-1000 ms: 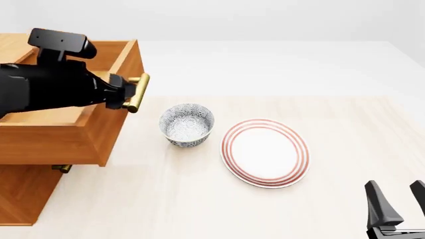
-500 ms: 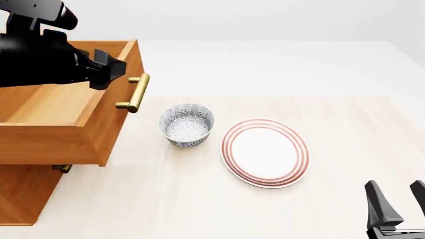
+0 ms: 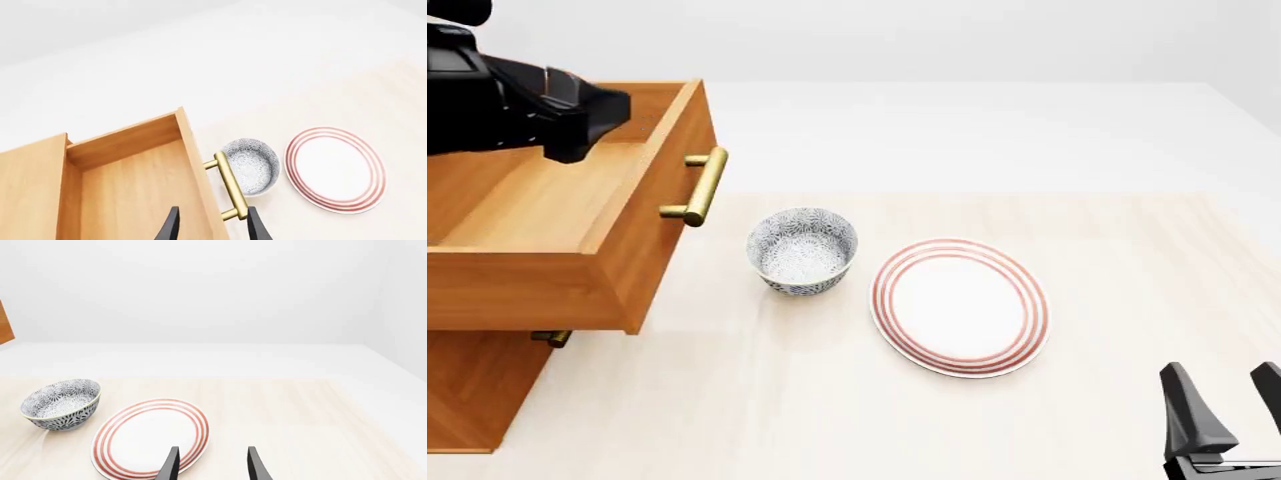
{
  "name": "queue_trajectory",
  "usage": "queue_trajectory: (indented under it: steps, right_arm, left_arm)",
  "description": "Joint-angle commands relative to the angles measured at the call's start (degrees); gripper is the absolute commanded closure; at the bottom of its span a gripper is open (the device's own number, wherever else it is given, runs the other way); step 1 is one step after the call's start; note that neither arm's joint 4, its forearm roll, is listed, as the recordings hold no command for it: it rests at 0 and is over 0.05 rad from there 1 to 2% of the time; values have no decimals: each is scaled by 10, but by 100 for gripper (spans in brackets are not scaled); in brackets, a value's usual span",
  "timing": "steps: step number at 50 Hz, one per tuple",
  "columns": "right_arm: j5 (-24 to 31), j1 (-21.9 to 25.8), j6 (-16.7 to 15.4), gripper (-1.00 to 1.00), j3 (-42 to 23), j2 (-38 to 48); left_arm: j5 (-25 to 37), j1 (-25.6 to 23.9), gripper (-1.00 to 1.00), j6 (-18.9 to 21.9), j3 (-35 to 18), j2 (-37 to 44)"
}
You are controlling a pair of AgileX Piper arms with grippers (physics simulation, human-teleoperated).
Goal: Open the top drawer of the cabinet.
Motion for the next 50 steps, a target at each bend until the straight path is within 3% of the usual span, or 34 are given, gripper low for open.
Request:
queue_trajectory:
  steps: [1, 22, 50]
  right_arm:
    - [0, 0, 0, -100, 0, 0]
    - [0, 0, 0, -100, 0, 0]
    - [0, 0, 0, -100, 0, 0]
  left_arm:
    - [-6, 14, -100, 3, 6, -35]
    - [-14, 44, -100, -6, 16, -89]
    - [-24, 81, -100, 13, 10, -140]
